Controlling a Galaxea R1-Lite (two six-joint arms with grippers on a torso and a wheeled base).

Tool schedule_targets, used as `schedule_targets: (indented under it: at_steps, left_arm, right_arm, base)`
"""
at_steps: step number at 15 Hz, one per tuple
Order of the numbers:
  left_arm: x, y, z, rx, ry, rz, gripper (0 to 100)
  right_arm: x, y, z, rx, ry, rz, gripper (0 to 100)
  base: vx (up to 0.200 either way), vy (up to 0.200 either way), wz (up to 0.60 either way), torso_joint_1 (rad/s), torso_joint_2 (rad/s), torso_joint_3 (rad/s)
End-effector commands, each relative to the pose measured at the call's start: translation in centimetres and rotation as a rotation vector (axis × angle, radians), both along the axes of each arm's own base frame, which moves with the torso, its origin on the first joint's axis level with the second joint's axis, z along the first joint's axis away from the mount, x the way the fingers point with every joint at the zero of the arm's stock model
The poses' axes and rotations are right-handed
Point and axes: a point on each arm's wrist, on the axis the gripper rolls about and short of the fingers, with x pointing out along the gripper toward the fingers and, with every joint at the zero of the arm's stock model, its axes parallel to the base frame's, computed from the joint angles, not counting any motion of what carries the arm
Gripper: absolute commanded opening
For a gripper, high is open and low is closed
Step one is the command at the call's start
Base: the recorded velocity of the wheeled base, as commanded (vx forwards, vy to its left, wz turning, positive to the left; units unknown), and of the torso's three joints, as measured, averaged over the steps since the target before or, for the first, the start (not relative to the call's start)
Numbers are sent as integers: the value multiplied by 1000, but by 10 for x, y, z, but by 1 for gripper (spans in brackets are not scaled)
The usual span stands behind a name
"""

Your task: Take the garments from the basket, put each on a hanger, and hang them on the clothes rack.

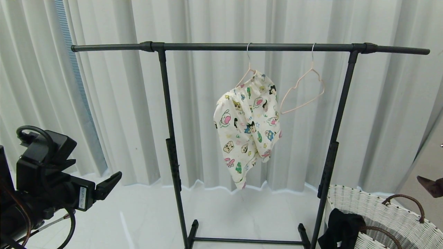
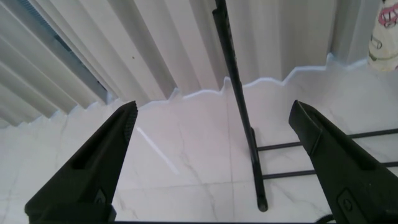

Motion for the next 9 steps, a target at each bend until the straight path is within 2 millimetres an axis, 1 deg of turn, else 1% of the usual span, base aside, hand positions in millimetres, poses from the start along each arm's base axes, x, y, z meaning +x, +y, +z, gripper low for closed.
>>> schedule_targets:
  at_steps: [1, 2, 3, 4, 6, 9]
  left_arm:
    - [0, 0, 0, 0, 1, 0, 100]
    - [0, 0, 0, 0, 1, -1, 100]
    - [0, 0, -1, 0, 3, 0, 100]
    - [0, 0, -1, 0, 3, 0, 100]
    - [0, 0, 0, 0, 0, 0, 100]
    - [-1, 0, 1, 0, -7, -1, 100]
  right_arm:
    - [0, 0, 0, 1, 2, 0, 100]
    - [0, 0, 0, 1, 2, 0, 100]
    - [0, 0, -3, 2, 10, 0, 100]
    - [-1, 0, -5, 3, 19, 0, 100]
    - [-2, 0, -9, 2, 30, 0, 100]
    - [-1, 0, -16, 3, 59, -7, 100]
  base:
    - [0, 0, 0, -154, 452, 295]
    - [0, 0, 0, -85, 383, 242]
    - [0, 0, 0, 7, 139, -12]
    - [0, 0, 0, -80, 183, 154]
    - [0, 0, 0, -44, 80, 93]
    - [0, 0, 0, 0, 0, 0]
